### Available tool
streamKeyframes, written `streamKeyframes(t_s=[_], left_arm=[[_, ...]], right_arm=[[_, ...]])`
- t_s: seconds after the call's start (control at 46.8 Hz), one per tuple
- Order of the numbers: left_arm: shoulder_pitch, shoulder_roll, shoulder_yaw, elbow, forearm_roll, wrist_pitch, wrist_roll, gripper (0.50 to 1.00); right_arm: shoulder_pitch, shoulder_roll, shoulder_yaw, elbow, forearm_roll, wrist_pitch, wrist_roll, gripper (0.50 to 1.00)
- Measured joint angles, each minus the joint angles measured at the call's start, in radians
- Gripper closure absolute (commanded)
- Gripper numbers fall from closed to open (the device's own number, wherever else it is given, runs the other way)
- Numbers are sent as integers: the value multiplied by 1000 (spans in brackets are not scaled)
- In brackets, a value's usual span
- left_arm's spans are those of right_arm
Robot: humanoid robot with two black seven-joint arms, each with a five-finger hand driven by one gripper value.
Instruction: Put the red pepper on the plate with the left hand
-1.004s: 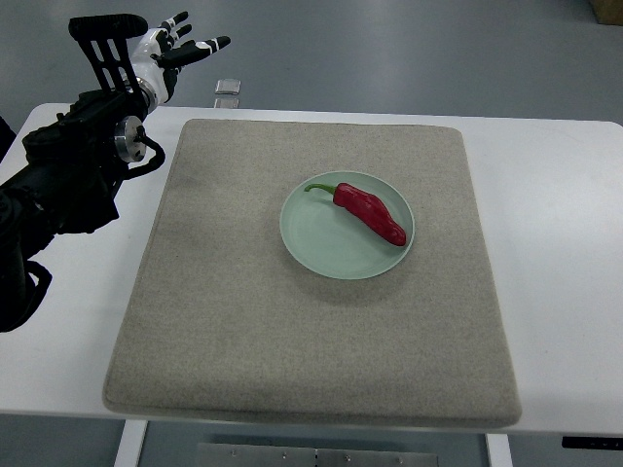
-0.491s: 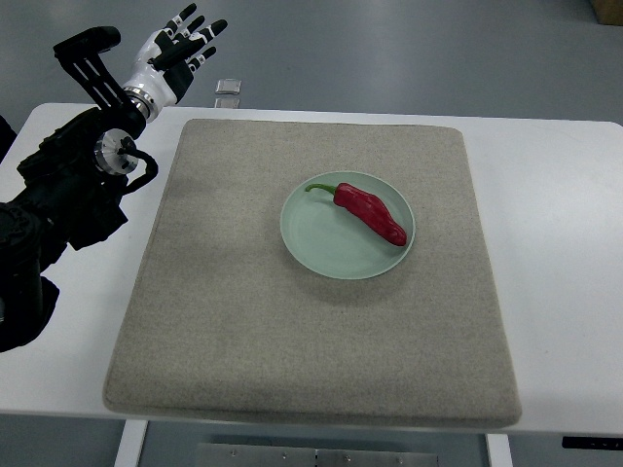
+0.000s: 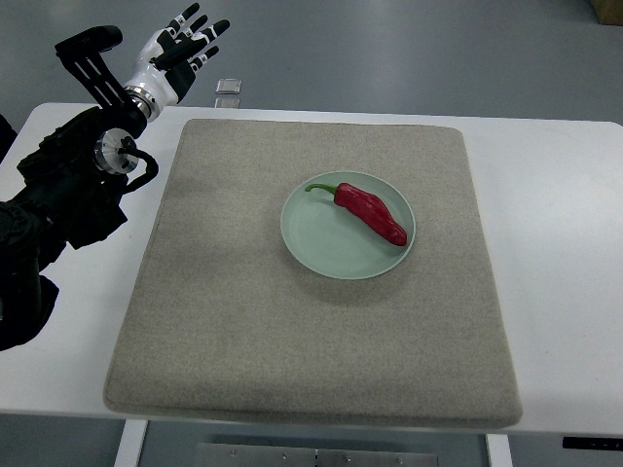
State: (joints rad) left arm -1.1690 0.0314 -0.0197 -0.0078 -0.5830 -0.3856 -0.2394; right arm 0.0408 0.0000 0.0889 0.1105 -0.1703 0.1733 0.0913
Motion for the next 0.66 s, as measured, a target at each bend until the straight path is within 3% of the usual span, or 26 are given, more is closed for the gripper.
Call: streamKeyframes(t_s=[0.662], left_arm=[[0,9,-2,2,0,11,0,508]], right_arm=[[-1,0,-1,23,-11,11,-7,568]])
